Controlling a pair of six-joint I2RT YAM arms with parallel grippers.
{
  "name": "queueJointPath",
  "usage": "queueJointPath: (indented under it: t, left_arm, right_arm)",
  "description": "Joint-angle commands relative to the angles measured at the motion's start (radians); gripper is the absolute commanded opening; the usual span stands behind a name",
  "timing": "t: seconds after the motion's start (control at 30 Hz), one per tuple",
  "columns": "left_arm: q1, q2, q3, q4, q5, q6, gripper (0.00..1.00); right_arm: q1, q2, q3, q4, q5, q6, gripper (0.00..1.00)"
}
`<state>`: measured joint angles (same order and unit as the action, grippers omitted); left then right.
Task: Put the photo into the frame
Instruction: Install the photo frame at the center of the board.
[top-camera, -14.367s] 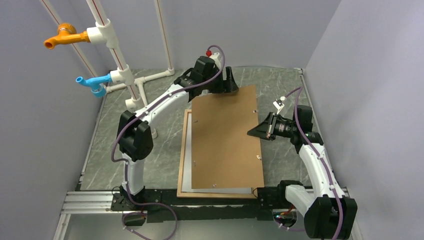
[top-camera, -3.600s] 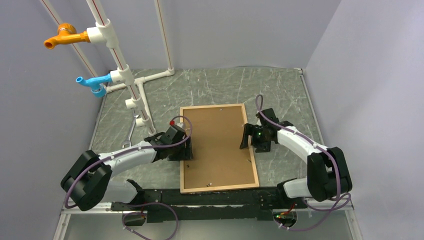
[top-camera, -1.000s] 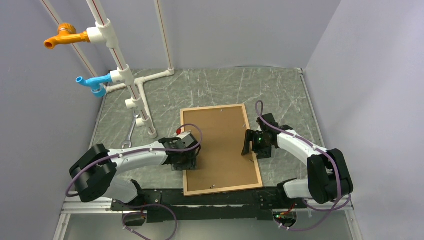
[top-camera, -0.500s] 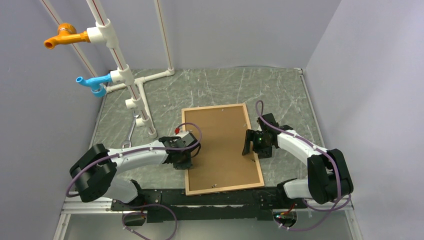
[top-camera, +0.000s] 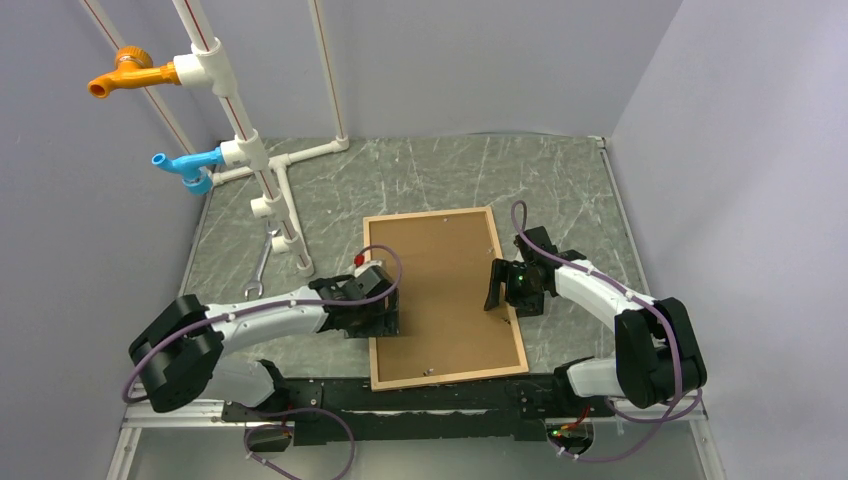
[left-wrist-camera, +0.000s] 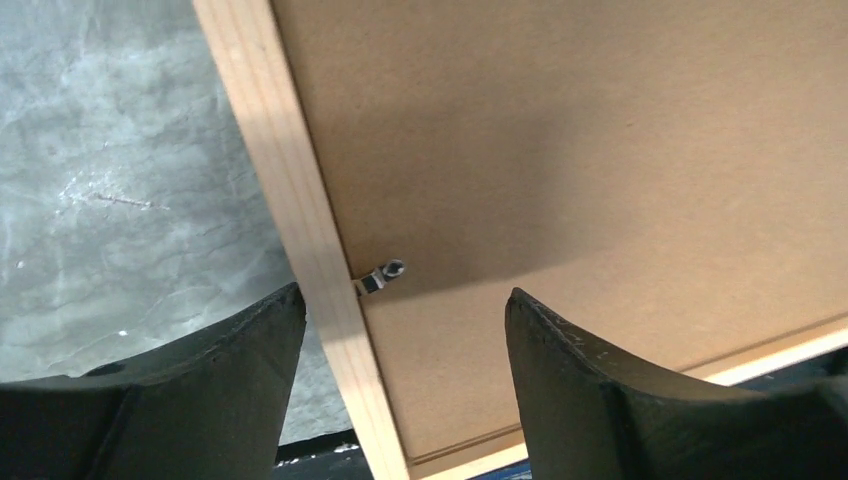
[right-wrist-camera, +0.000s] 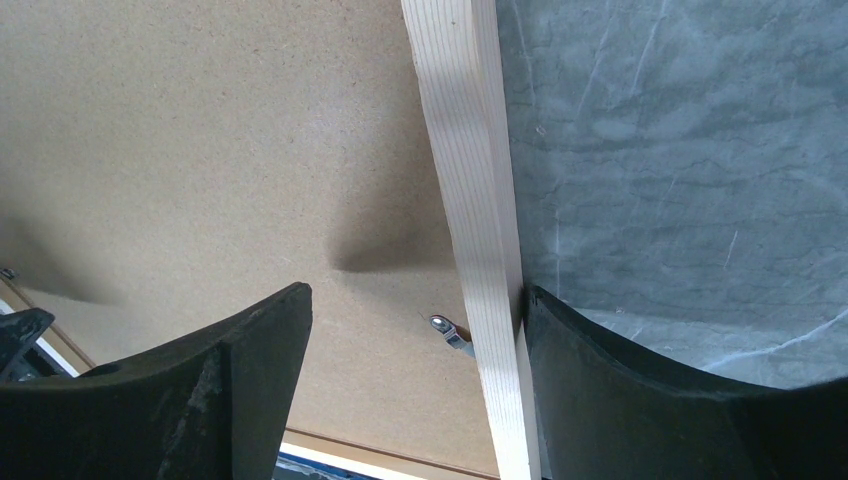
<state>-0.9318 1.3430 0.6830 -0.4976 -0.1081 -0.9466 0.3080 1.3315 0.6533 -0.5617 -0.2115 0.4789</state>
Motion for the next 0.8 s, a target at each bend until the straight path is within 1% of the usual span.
queueJointPath:
  t: [0.0, 0.17, 0.23, 0.4, 0.5, 0.6, 0.67, 0.77]
  left_arm:
    - [0.041, -0.06, -0.012, 0.112, 0.071, 0.035, 0.77]
    - [0.115, -0.059, 0.008, 0.113, 0.099, 0.079, 0.78]
    - [0.141, -0.052, 0.036, 0.076, 0.097, 0.109, 0.79]
    - [0.191, -0.034, 0.111, -0.058, 0.035, 0.165, 0.83]
    - [0.208, -0.03, 0.121, -0.111, 0.005, 0.174, 0.84]
    - [0.209, -0.029, 0.111, -0.155, -0.035, 0.163, 0.85]
    - [0.21, -0.036, 0.094, -0.17, -0.052, 0.151, 0.85]
    - [0.211, -0.051, 0.064, -0.162, -0.052, 0.146, 0.85]
  right_arm:
    - [0.008, 0.012, 0.001, 0.037, -0.034, 0.007, 0.79]
    - [0.038, 0.013, 0.003, 0.05, -0.052, 0.034, 0.79]
    - [0.076, 0.018, 0.008, 0.059, -0.052, 0.052, 0.79]
    - [0.177, 0.037, 0.029, 0.073, -0.036, 0.106, 0.79]
    - [0.215, 0.047, 0.047, 0.057, 0.011, 0.113, 0.8]
    - [0.239, 0.049, 0.069, 0.007, 0.094, 0.099, 0.81]
    - [0.253, 0.044, 0.08, -0.033, 0.155, 0.09, 0.81]
    - [0.278, 0.035, 0.092, -0.082, 0.206, 0.084, 0.81]
